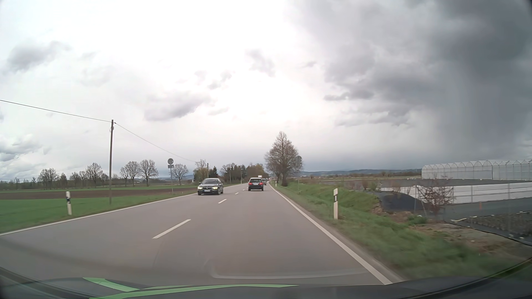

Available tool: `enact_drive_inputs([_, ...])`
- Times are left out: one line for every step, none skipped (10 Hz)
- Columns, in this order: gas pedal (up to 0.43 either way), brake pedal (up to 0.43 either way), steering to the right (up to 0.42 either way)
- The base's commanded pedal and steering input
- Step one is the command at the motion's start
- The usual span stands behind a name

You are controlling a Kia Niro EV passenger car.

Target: Follow the waypoints while adhering to traffic rules and regulations

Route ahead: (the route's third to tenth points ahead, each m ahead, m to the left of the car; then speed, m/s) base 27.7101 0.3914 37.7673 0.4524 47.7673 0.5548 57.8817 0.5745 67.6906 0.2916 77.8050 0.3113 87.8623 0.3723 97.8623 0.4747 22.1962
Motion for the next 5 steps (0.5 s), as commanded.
enact_drive_inputs([0.189,0.000,-0.001])
enact_drive_inputs([0.189,0.000,-0.002])
enact_drive_inputs([0.189,0.000,-0.002])
enact_drive_inputs([0.189,0.000,-0.002])
enact_drive_inputs([0.189,0.000,-0.002])
